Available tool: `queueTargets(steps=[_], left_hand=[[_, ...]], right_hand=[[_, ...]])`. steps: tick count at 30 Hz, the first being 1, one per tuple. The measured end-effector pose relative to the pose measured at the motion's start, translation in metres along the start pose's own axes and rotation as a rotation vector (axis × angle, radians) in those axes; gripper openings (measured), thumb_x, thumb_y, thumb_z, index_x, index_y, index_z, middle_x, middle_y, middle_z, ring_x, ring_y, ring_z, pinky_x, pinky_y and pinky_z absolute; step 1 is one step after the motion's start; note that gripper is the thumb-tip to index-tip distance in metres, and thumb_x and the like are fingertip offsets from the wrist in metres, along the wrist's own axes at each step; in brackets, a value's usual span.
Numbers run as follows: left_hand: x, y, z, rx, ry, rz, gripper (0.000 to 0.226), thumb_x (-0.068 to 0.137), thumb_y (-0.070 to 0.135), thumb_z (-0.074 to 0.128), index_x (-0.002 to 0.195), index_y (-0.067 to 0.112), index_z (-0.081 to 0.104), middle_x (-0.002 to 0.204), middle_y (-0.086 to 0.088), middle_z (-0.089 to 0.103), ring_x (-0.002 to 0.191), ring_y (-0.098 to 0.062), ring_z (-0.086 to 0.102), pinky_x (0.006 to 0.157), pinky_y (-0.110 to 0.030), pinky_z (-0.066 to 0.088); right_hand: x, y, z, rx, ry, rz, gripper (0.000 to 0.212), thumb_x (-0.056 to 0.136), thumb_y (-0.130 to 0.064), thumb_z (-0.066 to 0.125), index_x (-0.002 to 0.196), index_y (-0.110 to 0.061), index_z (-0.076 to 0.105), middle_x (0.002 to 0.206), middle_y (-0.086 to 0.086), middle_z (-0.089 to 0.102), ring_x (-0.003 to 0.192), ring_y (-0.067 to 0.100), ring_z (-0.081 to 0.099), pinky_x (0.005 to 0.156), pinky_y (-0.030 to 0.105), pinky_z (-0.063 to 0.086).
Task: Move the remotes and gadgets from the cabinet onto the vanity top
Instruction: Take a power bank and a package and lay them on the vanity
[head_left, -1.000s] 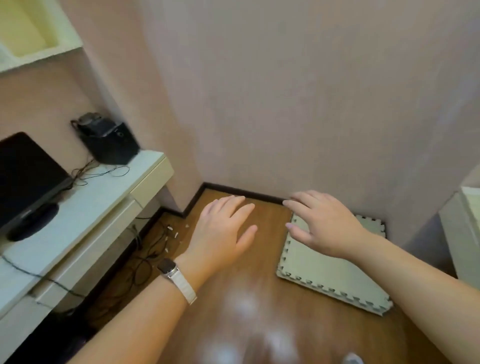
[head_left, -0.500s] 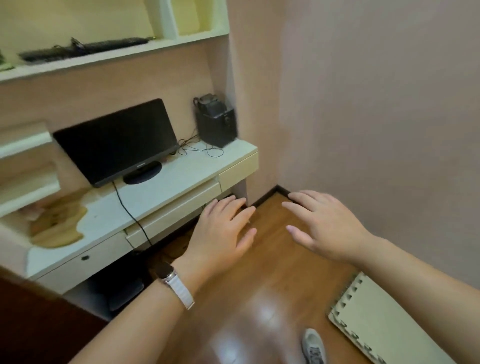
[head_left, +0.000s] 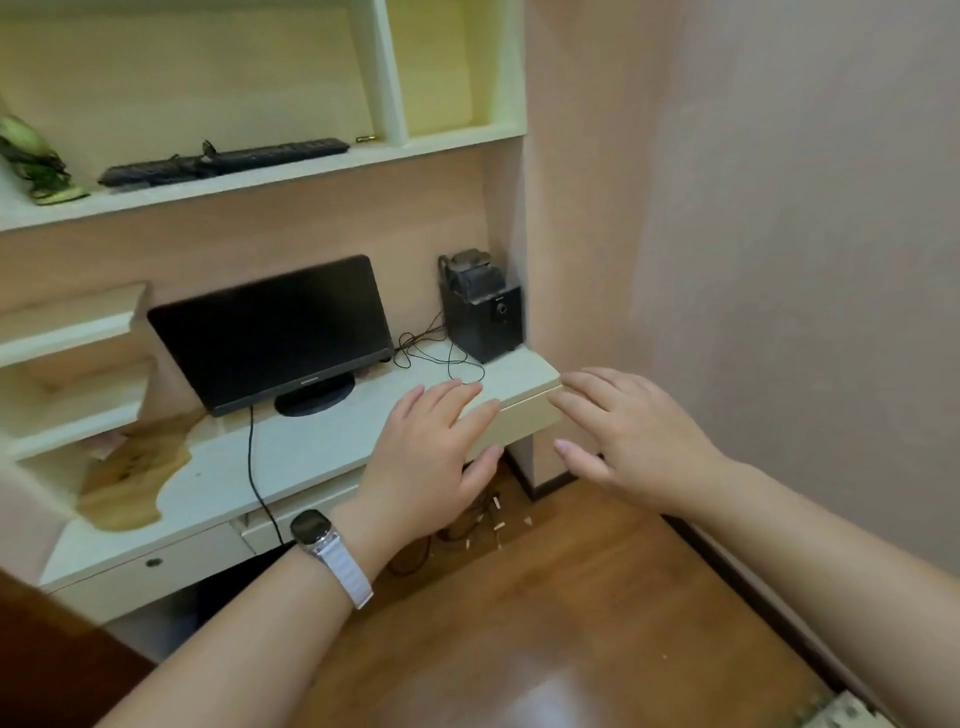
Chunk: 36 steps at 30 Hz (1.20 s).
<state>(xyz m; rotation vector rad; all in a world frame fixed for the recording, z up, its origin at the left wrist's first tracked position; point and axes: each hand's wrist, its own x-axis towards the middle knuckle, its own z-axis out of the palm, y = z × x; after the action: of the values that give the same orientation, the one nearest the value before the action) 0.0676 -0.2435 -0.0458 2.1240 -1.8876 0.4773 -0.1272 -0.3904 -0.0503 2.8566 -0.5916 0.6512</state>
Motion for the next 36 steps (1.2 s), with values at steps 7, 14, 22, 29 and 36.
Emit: queueTargets(steps=[7,14,22,29,36], left_hand=[[0.059,-0.013,-0.007,0.087,0.07,-0.052,0.046,0.093,0.045,0.044,0.131,0.022,0.059,0.136,-0.001,0.057,0.131,-0.022,0.046,0.112,-0.04,0.028],[0.112,-0.051,-0.012,0.119,0.165,-0.043,0.046,0.094,0.046,0.044,0.129,0.021,0.06,0.133,-0.003,0.059,0.129,-0.024,0.048,0.109,-0.045,0.033],[0.191,-0.129,0.001,0.127,0.374,0.045,0.042,0.09,0.041,0.055,0.122,0.017,0.065,0.127,-0.007,0.062,0.123,-0.03,0.053,0.105,-0.048,0.037],[0.251,-0.222,0.003,0.086,0.4,0.029,0.045,0.091,0.045,0.048,0.123,0.018,0.064,0.13,-0.007,0.061,0.125,-0.03,0.052,0.105,-0.047,0.035],[0.303,-0.297,0.013,0.075,0.404,0.041,0.048,0.091,0.045,0.046,0.126,0.018,0.063,0.131,-0.007,0.061,0.125,-0.029,0.051,0.106,-0.047,0.035]], right_hand=[[0.058,0.064,0.002,0.027,0.033,-0.073,0.056,0.093,-0.052,0.04,0.132,-0.017,0.058,0.135,0.006,0.058,0.127,0.027,0.05,0.105,0.04,0.039],[0.124,0.085,0.0,0.034,0.138,-0.137,0.054,0.091,-0.049,0.044,0.127,-0.013,0.062,0.13,0.008,0.062,0.121,0.029,0.055,0.1,0.04,0.043],[0.22,0.098,0.006,-0.069,0.252,-0.165,0.049,0.09,-0.046,0.046,0.121,-0.011,0.064,0.124,0.009,0.063,0.116,0.031,0.057,0.093,0.041,0.046],[0.324,0.102,0.027,-0.135,0.279,-0.131,0.05,0.091,-0.046,0.045,0.122,-0.011,0.064,0.125,0.011,0.063,0.114,0.033,0.058,0.089,0.043,0.049],[0.401,0.104,0.05,-0.134,0.265,-0.068,0.053,0.092,-0.048,0.043,0.127,-0.012,0.062,0.128,0.01,0.062,0.119,0.032,0.056,0.095,0.044,0.046]])
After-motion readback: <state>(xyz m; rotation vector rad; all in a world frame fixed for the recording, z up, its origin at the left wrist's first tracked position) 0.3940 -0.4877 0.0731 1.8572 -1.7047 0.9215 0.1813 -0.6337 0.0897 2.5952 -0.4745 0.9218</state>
